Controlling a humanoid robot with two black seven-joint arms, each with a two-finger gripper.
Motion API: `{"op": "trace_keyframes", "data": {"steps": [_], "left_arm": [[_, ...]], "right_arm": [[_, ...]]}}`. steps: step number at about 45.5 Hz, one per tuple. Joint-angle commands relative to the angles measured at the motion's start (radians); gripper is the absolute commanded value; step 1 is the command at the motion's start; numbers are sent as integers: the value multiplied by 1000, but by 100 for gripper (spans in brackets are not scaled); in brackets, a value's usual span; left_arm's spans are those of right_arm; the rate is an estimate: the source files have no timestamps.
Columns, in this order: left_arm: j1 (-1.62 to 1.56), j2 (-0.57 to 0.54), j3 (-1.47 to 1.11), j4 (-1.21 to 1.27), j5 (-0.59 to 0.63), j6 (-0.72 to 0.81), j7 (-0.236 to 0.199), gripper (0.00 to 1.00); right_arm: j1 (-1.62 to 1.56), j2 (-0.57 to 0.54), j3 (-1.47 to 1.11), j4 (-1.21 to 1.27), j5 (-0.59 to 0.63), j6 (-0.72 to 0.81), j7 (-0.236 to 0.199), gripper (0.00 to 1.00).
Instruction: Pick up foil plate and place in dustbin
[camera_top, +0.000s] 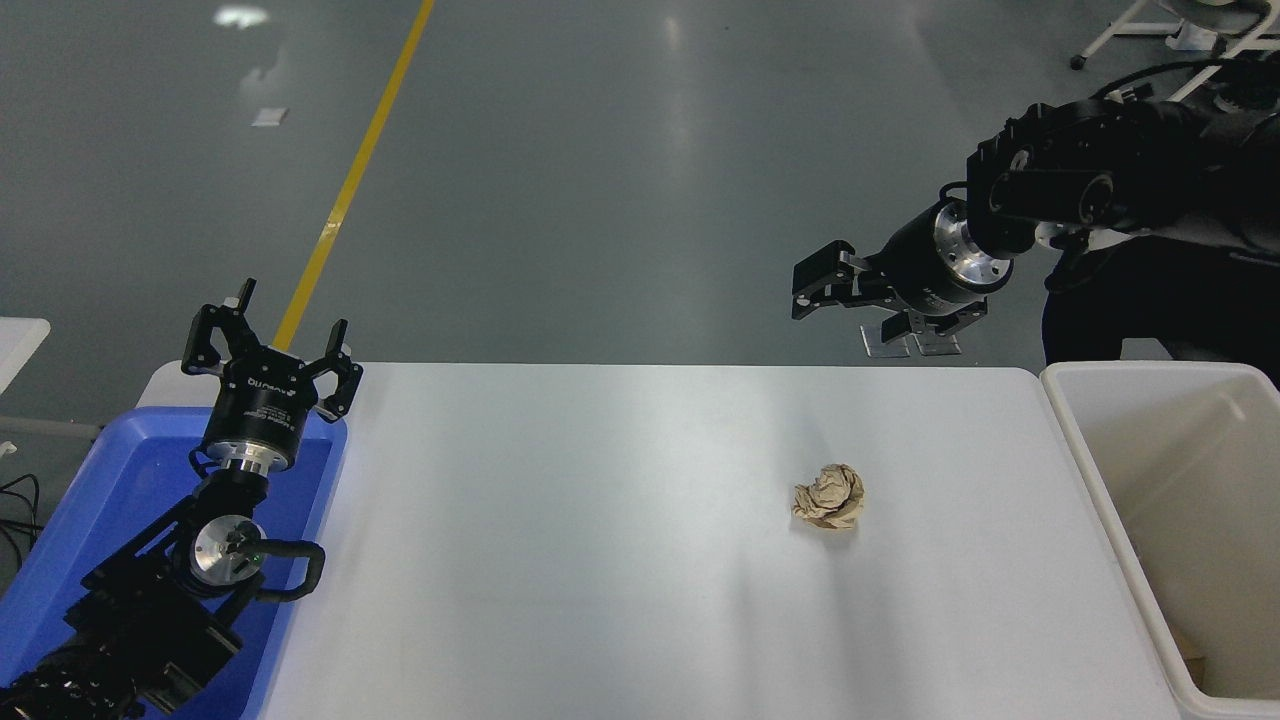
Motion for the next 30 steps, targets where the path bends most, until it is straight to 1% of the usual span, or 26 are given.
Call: {"op": "trace_keyframes", "data": {"steps": [1, 7, 12, 17, 23, 30], "left_arm": [[2, 0, 0, 0, -1, 0, -1, 98], [2, 0, 0, 0, 1, 1, -1, 98], [2, 0, 0, 0, -1, 0, -1, 98], [2, 0, 0, 0, 1, 1, 1, 98], [0, 0, 0, 0, 1, 0, -1, 98], [2, 0, 0, 0, 1, 0, 1, 98]], "right_arm": [[156, -18, -5, 203, 0, 18, -11, 100], [266, -35, -11, 289, 1, 28, -20, 100], [329, -62, -22, 317, 1, 73, -29, 100], [334, -81, -38, 319, 0, 80, -34, 100], [335, -84, -71, 319, -9, 80, -51, 100], [334, -85, -71, 319, -20, 79, -51, 100]]}}
